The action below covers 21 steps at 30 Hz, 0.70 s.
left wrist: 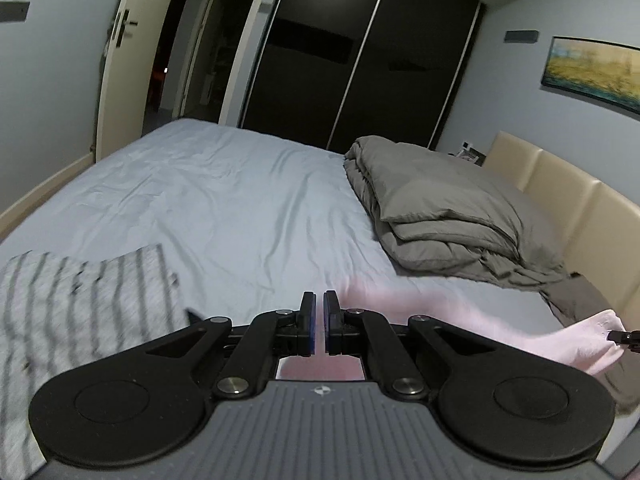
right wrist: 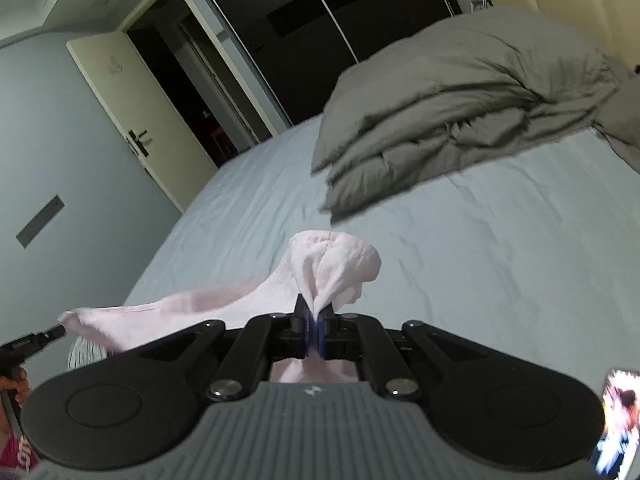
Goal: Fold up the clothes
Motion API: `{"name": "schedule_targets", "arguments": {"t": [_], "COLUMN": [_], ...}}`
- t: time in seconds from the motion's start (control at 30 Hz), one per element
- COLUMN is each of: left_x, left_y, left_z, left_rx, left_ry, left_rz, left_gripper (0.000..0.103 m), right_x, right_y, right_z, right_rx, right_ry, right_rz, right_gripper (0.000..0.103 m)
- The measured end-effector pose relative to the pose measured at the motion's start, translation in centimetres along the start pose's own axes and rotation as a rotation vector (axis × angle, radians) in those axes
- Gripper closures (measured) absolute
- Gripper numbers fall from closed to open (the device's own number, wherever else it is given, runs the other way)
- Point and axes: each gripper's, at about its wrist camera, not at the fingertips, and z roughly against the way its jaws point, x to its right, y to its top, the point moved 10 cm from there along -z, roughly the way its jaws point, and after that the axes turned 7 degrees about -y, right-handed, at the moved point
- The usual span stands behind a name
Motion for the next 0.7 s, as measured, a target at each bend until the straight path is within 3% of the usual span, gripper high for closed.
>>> {"name": "schedule_targets", "arguments": {"t": [0.17,0.43,0.5,0.6,0.67,0.7], "left_x": [-0.8,1.8,3.1,4.9,5.6,5.9], "left_y": [-4.6,-9.6,-10.7,-12.6,-14.0,-14.7], "left_z": [2.2,-1.4,-2.6,-4.1,-4.6,-5.0], "left_rx": [-0.07,-0.246,-0.295,-0.359,-0.382,-0.394], "left_ry": [-0.001,-0.052,-0.062,-0.076,-0.06,-0.049], "left_rz": [-0.018,-0.143,-0.193,-0.276,-0.346,-0.382], "left_gripper": [0.101,0.099,0.094,0.075,0.056,0.055], "right_x": [0.8,1.0,1.3,1.3,1.2,1.2], "right_y": [-5.2,-11.4,-12.3,-13.0,-13.2,-13.3], "right_z": [1.5,-0.4,-0.8,-0.8,-0.9,-1.0], "right_rx": [-0.108,-0.241,-0.264,-0.28,-0.285,-0.287], "right_ry": [0.015,-0.05,-0.061,-0.065,-0.065,-0.065], "right_rz": [0.056,0.222,0.241,0.257,0.264,0.266], "right_gripper": [0.098,0.098,0.098,0.098,0.098,0.098]}}
